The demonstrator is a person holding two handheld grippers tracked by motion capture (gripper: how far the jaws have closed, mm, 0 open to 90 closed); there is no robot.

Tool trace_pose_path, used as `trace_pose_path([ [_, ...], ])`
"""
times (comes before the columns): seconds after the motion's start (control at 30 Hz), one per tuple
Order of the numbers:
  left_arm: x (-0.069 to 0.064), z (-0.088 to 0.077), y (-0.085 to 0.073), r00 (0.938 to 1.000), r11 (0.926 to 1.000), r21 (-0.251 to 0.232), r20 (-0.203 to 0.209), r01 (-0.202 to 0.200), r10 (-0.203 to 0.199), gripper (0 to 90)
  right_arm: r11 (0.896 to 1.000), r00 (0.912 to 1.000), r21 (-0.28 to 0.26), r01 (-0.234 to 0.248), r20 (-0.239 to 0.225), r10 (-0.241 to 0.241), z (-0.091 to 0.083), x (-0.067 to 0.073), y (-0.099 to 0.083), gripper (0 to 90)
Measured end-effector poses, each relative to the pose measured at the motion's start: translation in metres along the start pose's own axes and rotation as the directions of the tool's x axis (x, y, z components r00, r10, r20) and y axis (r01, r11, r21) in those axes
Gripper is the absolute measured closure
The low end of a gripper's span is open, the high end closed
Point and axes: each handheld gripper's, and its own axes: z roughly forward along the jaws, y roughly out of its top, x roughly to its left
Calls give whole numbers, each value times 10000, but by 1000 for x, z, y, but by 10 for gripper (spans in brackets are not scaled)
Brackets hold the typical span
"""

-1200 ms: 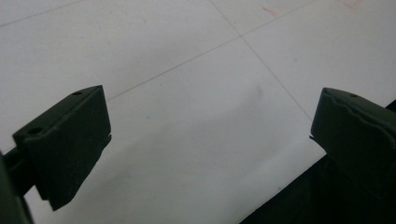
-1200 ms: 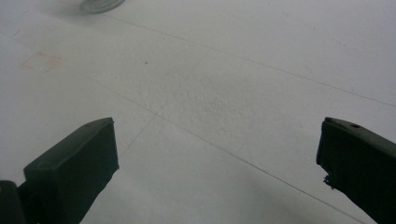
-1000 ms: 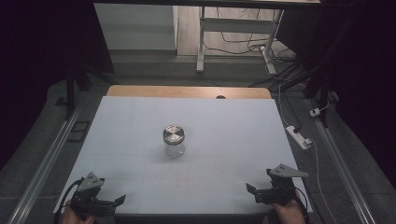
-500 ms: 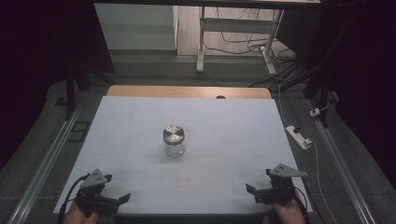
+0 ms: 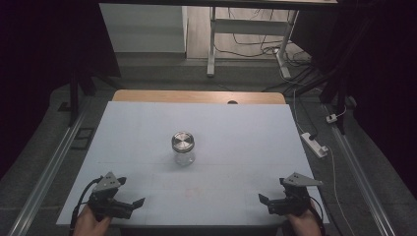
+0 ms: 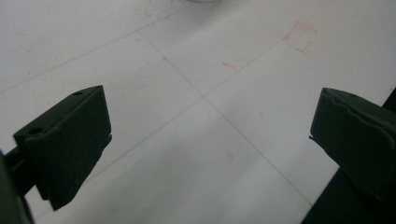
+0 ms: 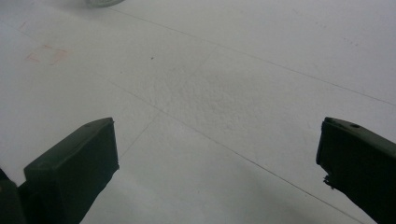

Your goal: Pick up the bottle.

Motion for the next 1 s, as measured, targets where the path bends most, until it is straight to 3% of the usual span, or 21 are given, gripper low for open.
trace_pose_path([
  [0.17,2,11,11,9990,9990,-104,99,-427,428,0,10000,10000,17,7,4,-7,0,0,0,0],
  [0.53,4,26,33,9992,9986,-405,220,-326,335,0,9999,9999,112,118,2,-118,1,1,0,0],
  [0.83,6,45,51,9981,9984,-128,252,-553,556,0,9998,9999,132,168,-19,-168,1,1,0,0],
  [1.0,7,53,61,9983,9988,-92,322,-479,482,0,9997,9998,143,184,-31,-183,2,2,0,0],
])
